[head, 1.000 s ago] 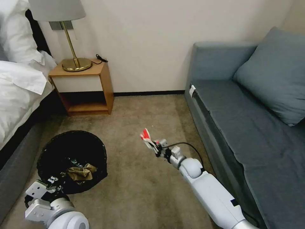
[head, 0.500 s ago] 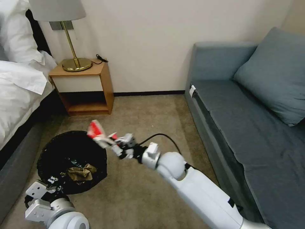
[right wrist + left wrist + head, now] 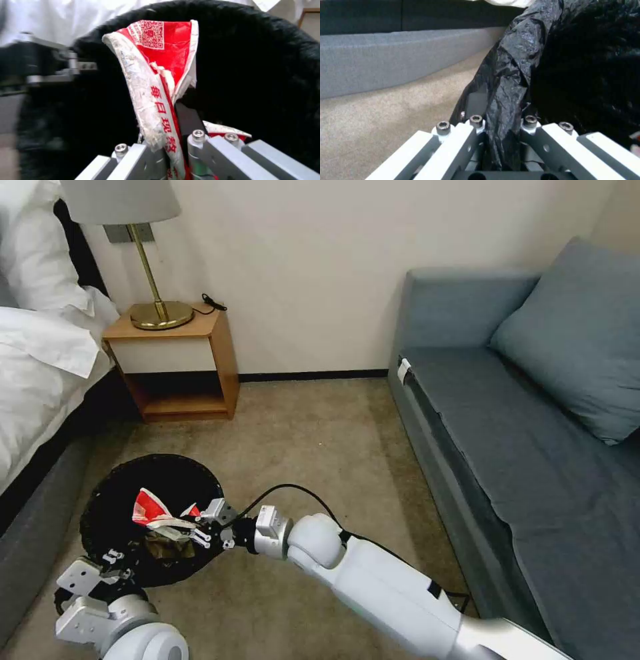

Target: Pick up the trash bin, then pick up the garbage on the floor and place it into the trash bin.

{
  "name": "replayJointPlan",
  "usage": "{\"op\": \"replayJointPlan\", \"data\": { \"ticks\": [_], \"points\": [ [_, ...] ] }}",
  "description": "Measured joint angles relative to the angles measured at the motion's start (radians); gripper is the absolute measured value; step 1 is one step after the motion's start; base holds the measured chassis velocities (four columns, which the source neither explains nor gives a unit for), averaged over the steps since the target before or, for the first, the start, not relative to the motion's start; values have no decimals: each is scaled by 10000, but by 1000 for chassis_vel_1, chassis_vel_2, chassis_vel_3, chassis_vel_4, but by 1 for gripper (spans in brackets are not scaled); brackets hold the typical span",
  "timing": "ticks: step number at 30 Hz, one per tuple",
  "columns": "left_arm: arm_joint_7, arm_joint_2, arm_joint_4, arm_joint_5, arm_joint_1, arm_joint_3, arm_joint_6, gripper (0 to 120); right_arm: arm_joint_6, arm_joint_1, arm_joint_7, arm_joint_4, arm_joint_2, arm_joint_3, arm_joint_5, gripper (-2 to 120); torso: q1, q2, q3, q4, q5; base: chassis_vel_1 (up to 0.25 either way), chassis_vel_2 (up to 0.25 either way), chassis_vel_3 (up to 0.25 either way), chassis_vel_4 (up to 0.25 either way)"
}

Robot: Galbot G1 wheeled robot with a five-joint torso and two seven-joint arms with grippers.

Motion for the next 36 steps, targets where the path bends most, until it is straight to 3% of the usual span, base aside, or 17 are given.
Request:
{"op": "replayJointPlan", "data": {
  "ticks": [10,13,16,18,23,25,31,34,36],
  "points": [
    [2,0,115,-33,-89,-37,0,0,88,305,20,-608,203,105,-52,10,0,0,0,0,1,0,0,0,0],
    [4,0,157,-36,-135,-38,0,0,88,294,25,-578,200,108,-47,23,0,0,0,0,2,0,0,0,0],
    [4,0,160,-36,-142,-36,0,0,88,293,26,-574,199,108,-47,27,0,0,0,0,2,0,0,0,0],
    [5,0,190,-38,-151,-39,0,0,88,291,29,-548,170,119,-47,42,0,0,0,0,2,0,0,0,0],
    [5,0,198,-41,-156,-52,0,0,88,281,31,-532,137,144,-46,57,0,0,0,0,2,0,0,0,0],
    [5,0,199,-42,-158,-42,0,0,88,277,35,-510,111,158,-40,68,0,0,0,0,2,0,0,0,0],
    [5,0,194,-42,-154,-39,1,0,86,277,44,-506,56,164,-34,83,0,0,0,0,2,0,0,0,0],
    [5,0,171,-42,-135,-45,1,0,83,268,48,-482,27,157,-34,98,0,0,0,0,2,0,0,0,0],
    [5,0,160,-42,-128,-45,1,0,81,255,48,-461,21,157,-33,99,0,0,0,0,2,0,0,0,0]
  ]
}}
